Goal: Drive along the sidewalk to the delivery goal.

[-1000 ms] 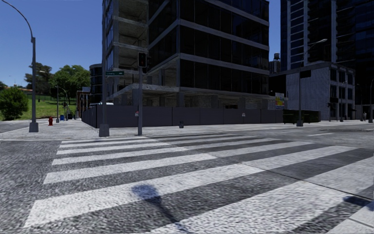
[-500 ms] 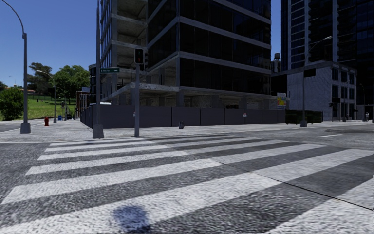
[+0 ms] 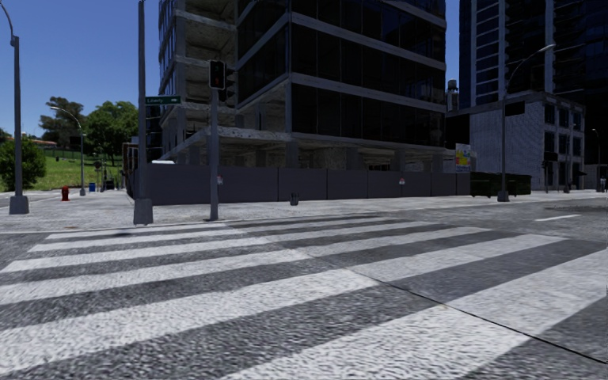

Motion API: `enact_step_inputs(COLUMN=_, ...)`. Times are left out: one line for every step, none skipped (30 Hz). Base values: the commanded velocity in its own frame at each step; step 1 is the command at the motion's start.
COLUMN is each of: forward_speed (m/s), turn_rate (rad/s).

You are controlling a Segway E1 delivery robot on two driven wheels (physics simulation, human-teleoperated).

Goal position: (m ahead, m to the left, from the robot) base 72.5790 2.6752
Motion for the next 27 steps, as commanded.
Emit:
enact_step_inputs(forward_speed=2.0, turn_rate=0.0)
enact_step_inputs(forward_speed=2.0, turn_rate=0.0)
enact_step_inputs(forward_speed=2.0, turn_rate=0.0)
enact_step_inputs(forward_speed=2.0, turn_rate=0.0)
enact_step_inputs(forward_speed=1.97, turn_rate=0.0)
enact_step_inputs(forward_speed=1.96, turn_rate=0.0)
enact_step_inputs(forward_speed=1.96, turn_rate=0.0)
enact_step_inputs(forward_speed=1.95, turn_rate=0.0)
enact_step_inputs(forward_speed=1.95, turn_rate=0.0)
enact_step_inputs(forward_speed=1.95, turn_rate=0.0)
enact_step_inputs(forward_speed=1.95, turn_rate=0.0)
enact_step_inputs(forward_speed=1.95, turn_rate=0.0)
enact_step_inputs(forward_speed=1.95, turn_rate=0.0)
enact_step_inputs(forward_speed=1.95, turn_rate=0.0)
enact_step_inputs(forward_speed=1.95, turn_rate=0.0)
enact_step_inputs(forward_speed=1.95, turn_rate=0.0)
enact_step_inputs(forward_speed=1.95, turn_rate=0.0)
enact_step_inputs(forward_speed=1.95, turn_rate=0.0)
enact_step_inputs(forward_speed=1.95, turn_rate=0.0)
enact_step_inputs(forward_speed=1.95, turn_rate=0.0)
enact_step_inputs(forward_speed=1.94, turn_rate=0.0)
enact_step_inputs(forward_speed=1.94, turn_rate=0.0)
enact_step_inputs(forward_speed=1.94, turn_rate=0.0)
enact_step_inputs(forward_speed=1.93, turn_rate=0.0)
enact_step_inputs(forward_speed=1.93, turn_rate=0.0)
enact_step_inputs(forward_speed=1.93, turn_rate=0.0)
enact_step_inputs(forward_speed=1.93, turn_rate=0.0)
